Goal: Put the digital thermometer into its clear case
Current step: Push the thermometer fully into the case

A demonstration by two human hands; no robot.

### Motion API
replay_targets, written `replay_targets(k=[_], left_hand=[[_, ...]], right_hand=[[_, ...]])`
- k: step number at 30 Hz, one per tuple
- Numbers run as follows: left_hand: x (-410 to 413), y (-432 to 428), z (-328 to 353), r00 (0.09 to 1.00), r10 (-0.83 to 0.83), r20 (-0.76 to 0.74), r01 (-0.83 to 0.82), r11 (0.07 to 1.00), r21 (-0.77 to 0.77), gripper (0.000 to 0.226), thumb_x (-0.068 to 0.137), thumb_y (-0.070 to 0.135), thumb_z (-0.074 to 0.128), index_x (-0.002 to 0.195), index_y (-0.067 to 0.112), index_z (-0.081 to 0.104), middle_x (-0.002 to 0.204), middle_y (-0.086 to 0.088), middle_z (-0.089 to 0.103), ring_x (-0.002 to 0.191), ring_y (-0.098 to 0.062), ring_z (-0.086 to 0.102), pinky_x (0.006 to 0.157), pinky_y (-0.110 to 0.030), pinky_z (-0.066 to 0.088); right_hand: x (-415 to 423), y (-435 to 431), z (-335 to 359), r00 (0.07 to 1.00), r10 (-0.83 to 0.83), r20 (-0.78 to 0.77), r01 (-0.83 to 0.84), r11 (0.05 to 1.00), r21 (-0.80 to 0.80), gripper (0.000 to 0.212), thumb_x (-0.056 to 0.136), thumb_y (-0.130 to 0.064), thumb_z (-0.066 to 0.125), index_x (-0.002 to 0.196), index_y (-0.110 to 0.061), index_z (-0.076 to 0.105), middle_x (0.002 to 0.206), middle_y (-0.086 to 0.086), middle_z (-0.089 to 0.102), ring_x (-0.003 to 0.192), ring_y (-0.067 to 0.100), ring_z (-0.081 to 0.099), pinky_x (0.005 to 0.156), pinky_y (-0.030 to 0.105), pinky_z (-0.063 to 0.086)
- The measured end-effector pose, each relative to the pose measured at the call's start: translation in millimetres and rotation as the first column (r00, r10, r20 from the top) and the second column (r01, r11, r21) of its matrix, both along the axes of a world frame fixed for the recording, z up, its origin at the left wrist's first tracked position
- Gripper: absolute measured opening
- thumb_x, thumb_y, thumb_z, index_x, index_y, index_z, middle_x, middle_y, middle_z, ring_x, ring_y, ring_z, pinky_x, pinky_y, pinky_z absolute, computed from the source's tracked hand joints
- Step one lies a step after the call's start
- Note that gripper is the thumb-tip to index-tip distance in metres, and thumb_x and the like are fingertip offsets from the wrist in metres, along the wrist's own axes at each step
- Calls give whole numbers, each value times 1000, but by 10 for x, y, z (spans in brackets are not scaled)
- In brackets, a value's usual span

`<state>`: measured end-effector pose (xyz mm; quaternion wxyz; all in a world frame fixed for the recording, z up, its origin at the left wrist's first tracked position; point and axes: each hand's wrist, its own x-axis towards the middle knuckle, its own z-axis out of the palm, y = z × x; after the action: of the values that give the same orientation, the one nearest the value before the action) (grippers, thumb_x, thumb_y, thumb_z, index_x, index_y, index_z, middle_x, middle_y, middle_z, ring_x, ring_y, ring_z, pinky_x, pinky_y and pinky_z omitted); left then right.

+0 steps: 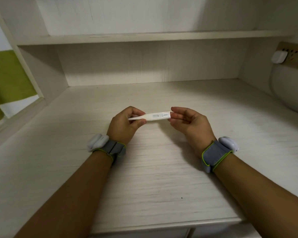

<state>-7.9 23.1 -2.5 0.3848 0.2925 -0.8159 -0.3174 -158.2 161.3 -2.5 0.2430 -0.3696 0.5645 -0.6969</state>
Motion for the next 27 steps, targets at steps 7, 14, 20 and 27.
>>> replay_targets(k=[7,14,20,27], left_hand=[[6,11,15,997,-75,7,75,997,16,9,79,21,68,87,23,66,76,17,62,64,13,55,57,-1,37],[1,-34,-35,977,-105,186,135,978,-157,23,83,17,62,105,22,67,86,3,58,77,-8,50,67,-1,33],[-2,-76,-88,981,-55,185,72,993,-89,29,82,12,64,109,22,65,91,6,68,84,-11,61,76,-5,41],[-22,-108,-97,956,-7,294,73,974,-214,22,81,6,63,101,12,71,97,-14,65,81,-13,51,69,-13,31]], right_hand=[[-60,-36,-39,973,-78,-218,100,991,89,34,77,-11,75,109,-18,70,87,-5,61,72,7,58,74,15,49],[-156,-49,-86,884,-118,-453,216,962,170,27,79,-21,73,105,-24,70,83,-7,60,69,7,52,66,12,42],[-244,-98,-136,827,-92,-555,280,923,264,27,84,-23,67,111,-23,69,88,-6,61,68,8,49,71,21,39],[-300,-152,-218,741,-11,-671,344,864,366,29,86,-27,61,114,-25,67,103,2,63,86,13,52,76,21,35]])
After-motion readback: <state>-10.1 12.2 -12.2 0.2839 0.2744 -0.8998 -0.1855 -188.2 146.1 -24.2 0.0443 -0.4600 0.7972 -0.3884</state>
